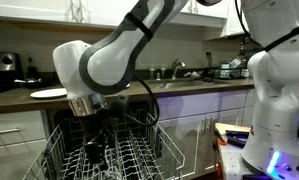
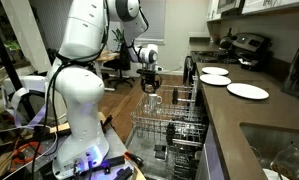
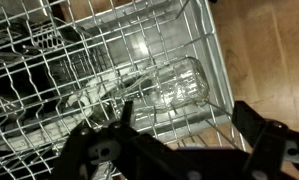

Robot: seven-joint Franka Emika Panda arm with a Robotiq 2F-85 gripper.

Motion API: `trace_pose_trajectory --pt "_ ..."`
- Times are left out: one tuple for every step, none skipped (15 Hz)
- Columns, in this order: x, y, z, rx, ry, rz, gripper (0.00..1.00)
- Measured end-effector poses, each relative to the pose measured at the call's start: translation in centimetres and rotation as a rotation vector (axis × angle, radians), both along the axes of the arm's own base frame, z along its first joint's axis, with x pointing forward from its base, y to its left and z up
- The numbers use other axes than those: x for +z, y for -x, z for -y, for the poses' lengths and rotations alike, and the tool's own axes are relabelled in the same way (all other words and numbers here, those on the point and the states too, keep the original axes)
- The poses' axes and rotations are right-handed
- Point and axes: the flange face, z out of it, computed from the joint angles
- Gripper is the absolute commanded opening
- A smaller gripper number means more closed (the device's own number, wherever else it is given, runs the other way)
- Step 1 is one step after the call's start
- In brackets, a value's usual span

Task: Move the glass to the second row in the dishwasher

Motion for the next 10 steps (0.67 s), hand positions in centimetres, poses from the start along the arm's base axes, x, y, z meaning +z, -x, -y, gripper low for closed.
trace_pose_trajectory --pt "0.5 0.2 -0.1 0.003 0.005 -0.004 1.00" --pt "0.9 0.3 -0.3 0.005 0.008 -0.004 1.00" --pt "1.3 0.5 -0.4 0.008 0.011 -0.002 1.00" --pt "1.7 0.8 -0.6 0.010 0.012 0.003 1.00" --pt "2.0 1.1 -0.9 0.013 0.016 0.009 1.00" --pt "2.3 1.4 -1.1 0.011 0.020 0.015 1.00" --pt "2.6 1.8 -1.3 0.009 0.025 0.020 1.00" --pt "2.8 2.2 -1.5 0.006 0.030 0.025 1.00" --pt "3.1 2.7 -1.7 0.003 0.036 0.030 1.00" --pt "3.3 3.1 -1.9 0.002 0.043 0.035 1.00"
